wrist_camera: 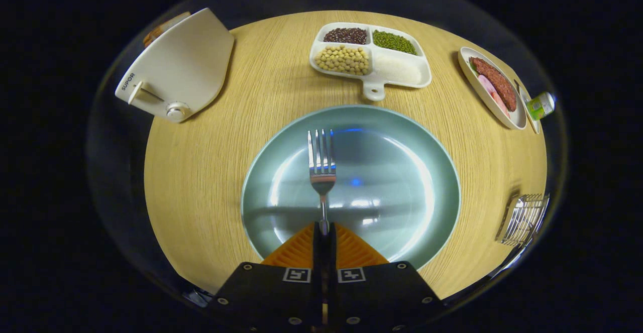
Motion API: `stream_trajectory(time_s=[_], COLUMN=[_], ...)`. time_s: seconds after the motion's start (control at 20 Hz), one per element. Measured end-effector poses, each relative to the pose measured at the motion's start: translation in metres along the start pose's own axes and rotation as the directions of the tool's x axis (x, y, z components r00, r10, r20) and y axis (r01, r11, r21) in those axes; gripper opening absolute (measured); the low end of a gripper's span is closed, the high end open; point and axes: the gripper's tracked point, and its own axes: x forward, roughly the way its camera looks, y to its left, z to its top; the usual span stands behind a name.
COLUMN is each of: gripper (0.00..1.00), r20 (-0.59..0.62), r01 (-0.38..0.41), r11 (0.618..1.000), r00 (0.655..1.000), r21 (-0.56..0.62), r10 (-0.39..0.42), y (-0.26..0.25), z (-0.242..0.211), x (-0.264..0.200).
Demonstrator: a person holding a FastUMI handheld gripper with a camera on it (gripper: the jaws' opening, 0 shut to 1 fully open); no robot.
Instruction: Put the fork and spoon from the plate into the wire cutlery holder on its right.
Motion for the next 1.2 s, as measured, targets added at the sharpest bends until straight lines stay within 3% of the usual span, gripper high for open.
stream_trajectory(time_s=[0.35,0.55,0.9,1.2], gripper=[0.04,0.04,0.04,0.04], r20=[0.148,0.200,0.203,0.192], r01=[-0.008,-0.002,0.057,0.076], r11=[1.000,0.998,0.980,0.965], r00=[0.989,0.980,0.975,0.973], r21=[0.027,0.070,0.191,0.251], r10=[0.004,-0.012,-0.096,-0.126], y=[-0.036,-0.082,-0.192,-0.255], z=[0.014,0.006,-0.037,-0.067], x=[-0.052,-0.096,-0.133,-0.152])
